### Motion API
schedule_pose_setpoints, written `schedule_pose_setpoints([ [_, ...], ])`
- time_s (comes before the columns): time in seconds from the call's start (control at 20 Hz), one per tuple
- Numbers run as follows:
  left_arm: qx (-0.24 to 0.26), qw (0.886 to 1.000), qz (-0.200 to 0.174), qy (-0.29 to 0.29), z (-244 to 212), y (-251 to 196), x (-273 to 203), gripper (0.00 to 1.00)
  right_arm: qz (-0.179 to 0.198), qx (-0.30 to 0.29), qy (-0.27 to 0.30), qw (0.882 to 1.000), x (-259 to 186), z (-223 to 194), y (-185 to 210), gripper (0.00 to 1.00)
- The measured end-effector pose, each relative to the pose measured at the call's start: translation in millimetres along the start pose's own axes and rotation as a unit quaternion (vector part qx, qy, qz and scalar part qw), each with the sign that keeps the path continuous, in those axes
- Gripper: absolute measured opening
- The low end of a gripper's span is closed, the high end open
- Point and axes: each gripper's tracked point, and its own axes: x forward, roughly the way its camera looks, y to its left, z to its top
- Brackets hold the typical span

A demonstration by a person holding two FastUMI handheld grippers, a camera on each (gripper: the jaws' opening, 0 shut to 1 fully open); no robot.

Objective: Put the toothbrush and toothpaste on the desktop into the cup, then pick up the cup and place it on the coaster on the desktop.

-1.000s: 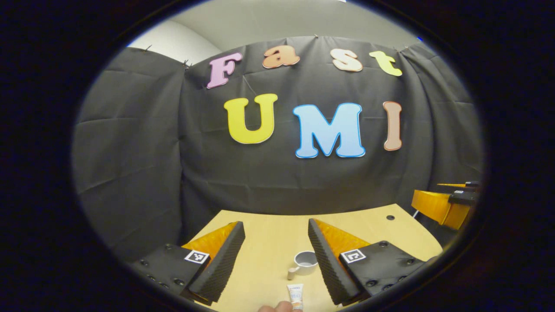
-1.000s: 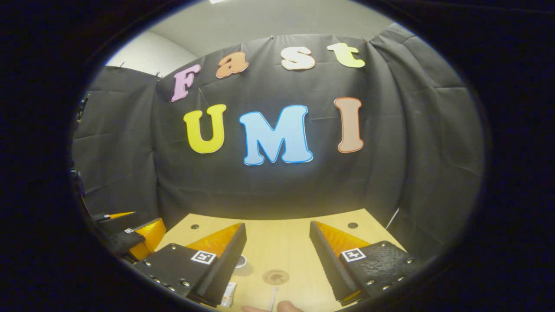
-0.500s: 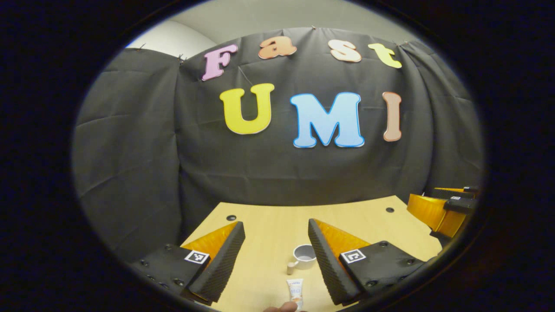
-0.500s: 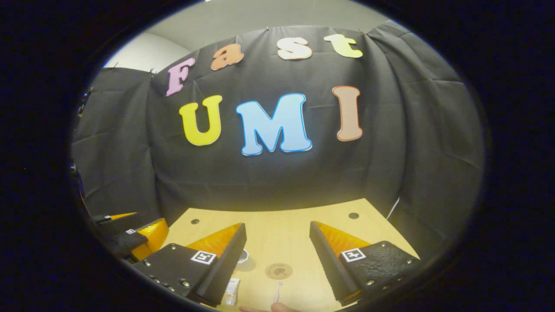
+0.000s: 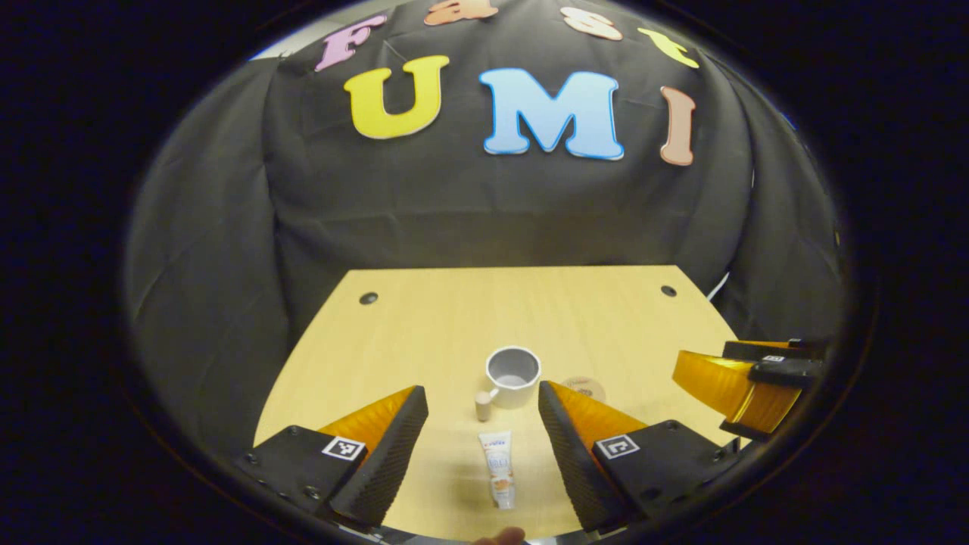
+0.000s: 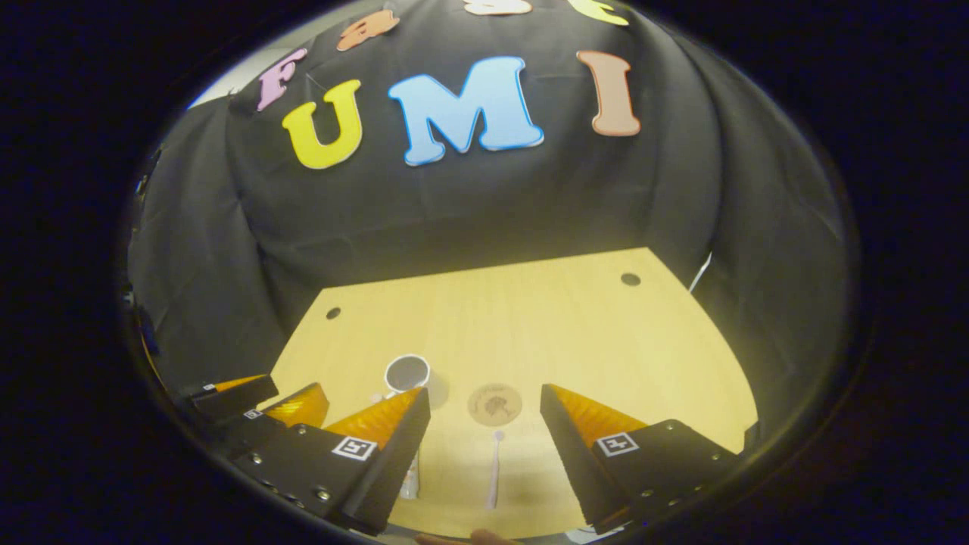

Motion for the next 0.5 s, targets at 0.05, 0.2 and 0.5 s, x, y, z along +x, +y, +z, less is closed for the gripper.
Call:
schedule_pose_setpoints([
  [0.05,-0.003,1.0,-0.001,0.021,-15,-1,9,0.91,-0.002,0.004,0.018,1.0,9,-14,-1,0.89],
  [0.2,-0.008,0.997,-0.004,0.078,-55,1,40,0.95,-0.007,0.009,0.07,0.997,33,-47,-6,0.9],
  [0.5,-0.027,0.979,-0.011,0.202,-130,12,83,0.92,-0.015,0.016,0.178,0.984,77,-117,-13,0.89],
])
